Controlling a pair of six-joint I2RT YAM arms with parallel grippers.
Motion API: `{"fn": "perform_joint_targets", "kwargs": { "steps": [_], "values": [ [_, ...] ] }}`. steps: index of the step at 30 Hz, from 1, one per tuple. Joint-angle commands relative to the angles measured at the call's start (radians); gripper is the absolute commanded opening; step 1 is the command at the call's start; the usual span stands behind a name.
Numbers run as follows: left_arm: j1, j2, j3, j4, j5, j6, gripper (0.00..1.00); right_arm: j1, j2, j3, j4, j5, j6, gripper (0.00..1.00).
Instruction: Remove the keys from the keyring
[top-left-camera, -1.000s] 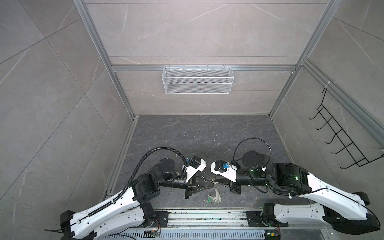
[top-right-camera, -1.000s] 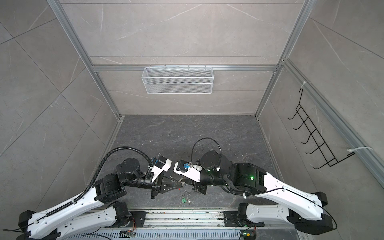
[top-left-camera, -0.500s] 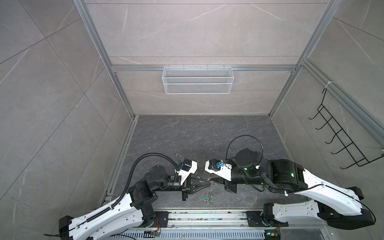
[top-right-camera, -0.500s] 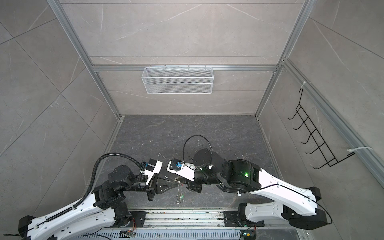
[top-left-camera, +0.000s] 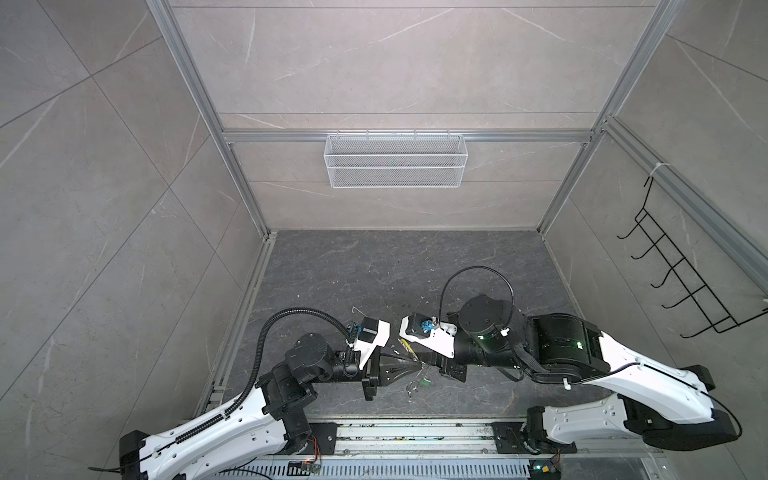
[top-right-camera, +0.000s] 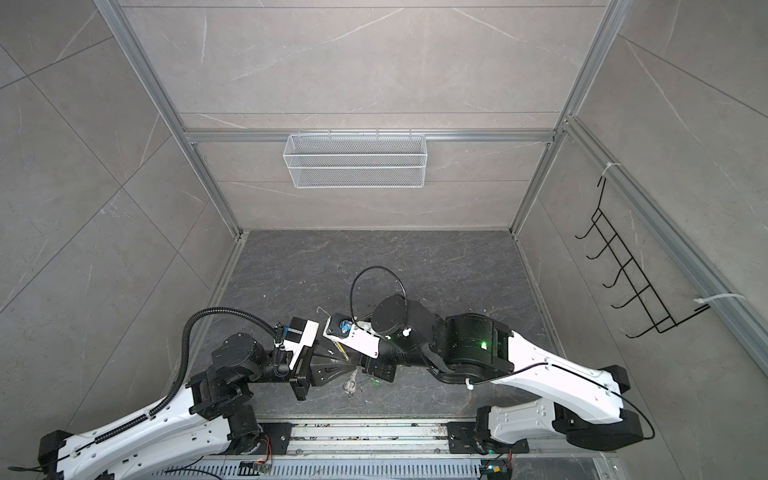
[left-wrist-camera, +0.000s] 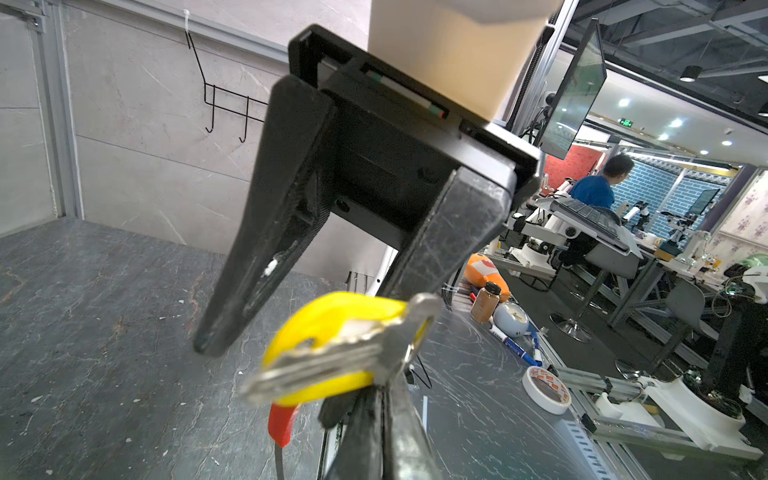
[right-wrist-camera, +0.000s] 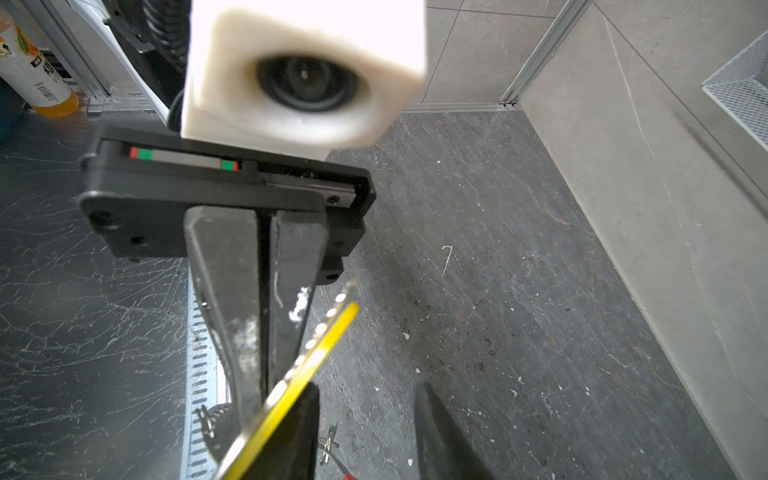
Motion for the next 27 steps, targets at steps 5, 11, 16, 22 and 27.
{"fn": "perform_joint_targets", "kwargs": {
  "steps": [5,11,16,22,27],
  "values": [
    [0.007,-0.005,-0.006,0.046,-0.056,-0.011,0.0,0.033,0.027,0.046,0.02,-0.001,-0.001,0.46],
    [0.007,-0.014,-0.033,0.098,-0.094,-0.02,0.0,0.053,0.076,0.116,-0.028,0.052,0.016,0.47],
    [0.009,-0.038,-0.099,0.225,-0.19,-0.029,0.0,0.086,0.119,0.158,-0.061,0.114,0.019,0.48],
    [0.008,-0.074,-0.135,0.323,-0.219,0.007,0.0,0.099,0.132,0.166,-0.053,0.154,0.018,0.48],
    [0.008,-0.09,-0.135,0.309,-0.232,0.025,0.0,0.107,0.092,0.144,0.007,0.171,0.023,0.49]
  ]
}}
